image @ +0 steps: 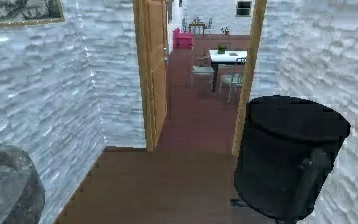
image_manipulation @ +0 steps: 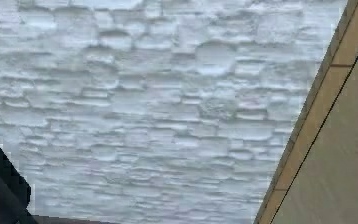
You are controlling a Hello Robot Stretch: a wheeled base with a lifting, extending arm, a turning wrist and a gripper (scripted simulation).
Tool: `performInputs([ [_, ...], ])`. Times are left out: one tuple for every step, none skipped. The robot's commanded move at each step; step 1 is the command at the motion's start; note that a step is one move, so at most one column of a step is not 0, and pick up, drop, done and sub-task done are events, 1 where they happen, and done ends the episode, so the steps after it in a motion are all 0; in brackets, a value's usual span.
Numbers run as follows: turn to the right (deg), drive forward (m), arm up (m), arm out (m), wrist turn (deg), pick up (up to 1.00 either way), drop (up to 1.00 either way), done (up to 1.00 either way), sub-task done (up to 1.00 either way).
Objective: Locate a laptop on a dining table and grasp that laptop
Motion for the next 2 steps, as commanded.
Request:
performInputs([
  [0.0,0.55,0.00,0.00,0.0,0.00,0.00,0.00,0.00],
  [3.0,0.00,0.00,0.00,0.0,0.00,0.00,0.00,0.00],
])
